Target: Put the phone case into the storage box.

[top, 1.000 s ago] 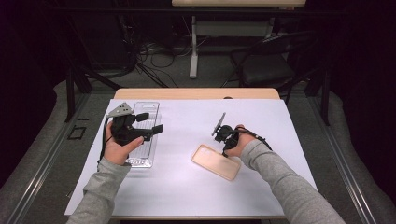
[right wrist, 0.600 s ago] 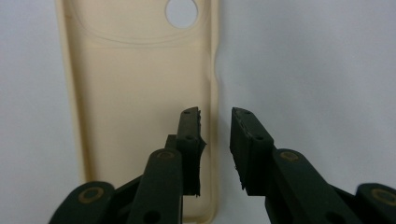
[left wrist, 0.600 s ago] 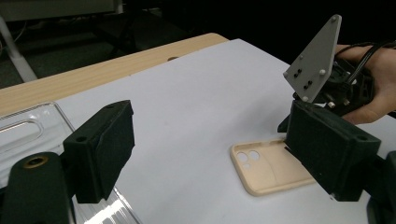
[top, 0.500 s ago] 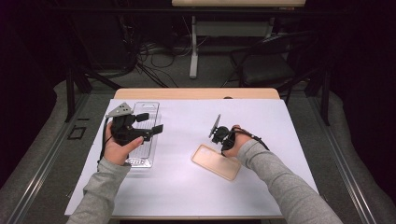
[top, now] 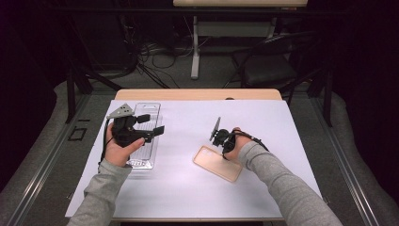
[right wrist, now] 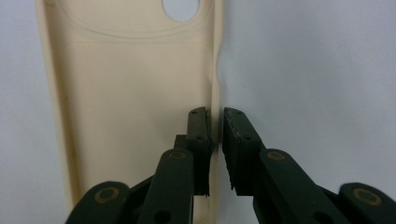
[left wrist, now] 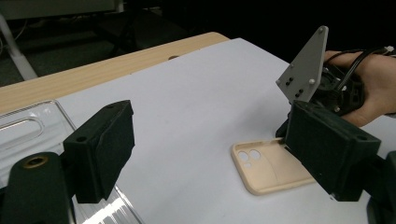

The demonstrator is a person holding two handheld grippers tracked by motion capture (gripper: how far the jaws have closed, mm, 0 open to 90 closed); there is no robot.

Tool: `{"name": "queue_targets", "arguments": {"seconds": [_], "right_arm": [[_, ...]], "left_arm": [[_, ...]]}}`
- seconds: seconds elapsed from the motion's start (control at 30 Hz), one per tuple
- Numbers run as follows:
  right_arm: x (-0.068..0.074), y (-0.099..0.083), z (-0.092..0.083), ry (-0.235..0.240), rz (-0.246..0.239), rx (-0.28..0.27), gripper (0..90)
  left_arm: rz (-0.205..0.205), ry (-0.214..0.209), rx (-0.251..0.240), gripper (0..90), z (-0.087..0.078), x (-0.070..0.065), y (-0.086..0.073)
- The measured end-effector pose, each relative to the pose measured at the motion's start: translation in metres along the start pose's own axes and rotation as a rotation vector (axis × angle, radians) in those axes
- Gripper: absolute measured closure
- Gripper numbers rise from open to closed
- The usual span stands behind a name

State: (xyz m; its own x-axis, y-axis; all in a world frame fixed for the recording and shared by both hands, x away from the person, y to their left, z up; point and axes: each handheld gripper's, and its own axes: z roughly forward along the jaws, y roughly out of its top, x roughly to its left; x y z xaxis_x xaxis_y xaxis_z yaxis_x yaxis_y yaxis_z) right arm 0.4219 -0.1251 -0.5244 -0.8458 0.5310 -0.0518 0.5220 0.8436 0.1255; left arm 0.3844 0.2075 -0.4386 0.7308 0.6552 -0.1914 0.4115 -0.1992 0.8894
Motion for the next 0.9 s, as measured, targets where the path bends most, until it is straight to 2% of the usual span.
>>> {"name": "queue_targets", "arguments": {"seconds": [0.27,0.9], "right_arm": [[-0.0017,0.0008,-0.0002,0.008,-0.004,0.005,86.4],[0.0000,0.0018,0.0005,-0.008,-0.006,0.007,87.7]], "left_arm": [[-0.002,0.002,0.001,15.5,0.0006,-0.0001,-0.0007],[-0.009,0.005,-0.004,15.5,-0.0001,0.0021,-0.0014]]}}
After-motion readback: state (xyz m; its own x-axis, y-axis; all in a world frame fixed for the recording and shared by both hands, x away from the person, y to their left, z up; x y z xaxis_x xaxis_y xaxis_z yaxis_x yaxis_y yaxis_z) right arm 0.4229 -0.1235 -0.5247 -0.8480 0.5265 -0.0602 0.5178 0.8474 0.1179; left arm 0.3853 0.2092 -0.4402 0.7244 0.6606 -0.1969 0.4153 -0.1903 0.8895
